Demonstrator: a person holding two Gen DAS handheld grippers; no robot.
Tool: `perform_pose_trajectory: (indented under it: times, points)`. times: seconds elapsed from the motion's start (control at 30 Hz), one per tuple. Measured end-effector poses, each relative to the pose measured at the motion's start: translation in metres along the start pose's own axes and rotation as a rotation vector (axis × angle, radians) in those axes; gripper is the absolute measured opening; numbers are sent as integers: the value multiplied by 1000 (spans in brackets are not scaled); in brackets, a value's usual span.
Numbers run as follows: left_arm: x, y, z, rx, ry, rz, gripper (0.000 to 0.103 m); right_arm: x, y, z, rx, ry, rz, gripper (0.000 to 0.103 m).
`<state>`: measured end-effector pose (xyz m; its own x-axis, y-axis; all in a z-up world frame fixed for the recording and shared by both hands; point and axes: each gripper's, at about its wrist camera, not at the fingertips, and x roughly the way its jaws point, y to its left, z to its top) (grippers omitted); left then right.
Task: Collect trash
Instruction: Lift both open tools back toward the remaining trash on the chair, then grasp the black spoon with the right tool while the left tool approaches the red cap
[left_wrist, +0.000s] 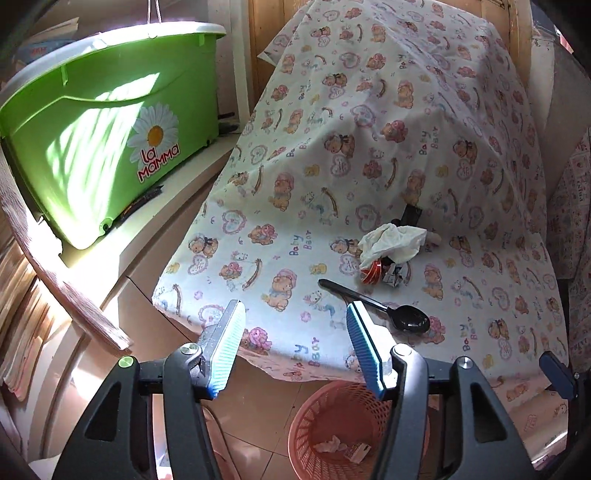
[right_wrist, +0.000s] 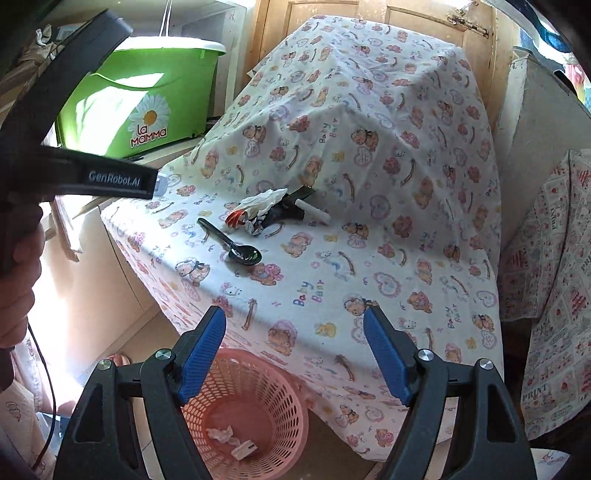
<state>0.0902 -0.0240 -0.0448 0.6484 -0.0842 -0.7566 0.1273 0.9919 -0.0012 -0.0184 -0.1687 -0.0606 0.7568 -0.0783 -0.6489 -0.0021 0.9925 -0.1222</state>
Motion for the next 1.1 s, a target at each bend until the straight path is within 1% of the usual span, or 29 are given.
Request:
perform_pose_trajectory:
  times: [0.07,0.23,0.33,0.37,0.43,0.5,0.53,0.57,0.6,0.63,0.67,0.7,0.73,0.77,0.83,0.87,0.9,0.93,1.0,1.03,1.1]
  points:
    - [10,5,-5,-38,52,-43,56,4,-7,2,39,16,25,79]
    - [14,14,-6,-84,78,-57,57,10,-20,7,110,20,48,79]
    - [13,18,-7,-98,82,-43,58,14,-29,12,166,15,72,79]
    - [13,19,-7,-98,81,-30,58,16,-33,14,194,18,90,78]
    - [12,20,-6,-92,74,4,59,20,-39,19,239,24,153,73]
    - [12,20,-5,-83,61,17,59,25,-43,28,246,38,201,64]
    - [11,20,-4,-85,57,14,59,28,-44,33,245,50,228,62]
    - [11,21,-2,-91,52,6,60,33,-45,39,242,70,260,56]
    - [10,22,-1,-95,48,3,63,39,-45,44,243,95,300,46]
    - [9,22,0,-96,42,4,67,46,-47,48,251,121,343,39]
    - [8,21,1,-93,33,11,69,53,-48,52,260,146,381,22]
    - [6,21,1,-89,22,22,70,61,-49,55,270,169,409,12]
    - [4,20,2,-82,7,33,70,67,-49,58,275,186,428,11]
    - [1,20,2,-72,-9,40,72,72,-49,60,273,192,434,11]
    - [-5,16,4,-43,-48,53,78,79,-46,63,248,183,436,11]
    - [-8,15,5,-32,-65,58,80,82,-45,63,239,182,434,11]
    - [-11,14,5,-24,-84,61,83,85,-43,61,238,185,422,11]
    - [-14,13,6,-17,-103,62,88,87,-42,59,243,181,386,11]
    - [-18,12,7,-8,-131,70,92,91,-43,55,287,165,275,11]
    - [-18,12,7,-5,-136,78,94,94,-43,53,307,179,267,11]
    - [-20,11,8,6,-138,92,96,103,-41,53,329,214,330,11]
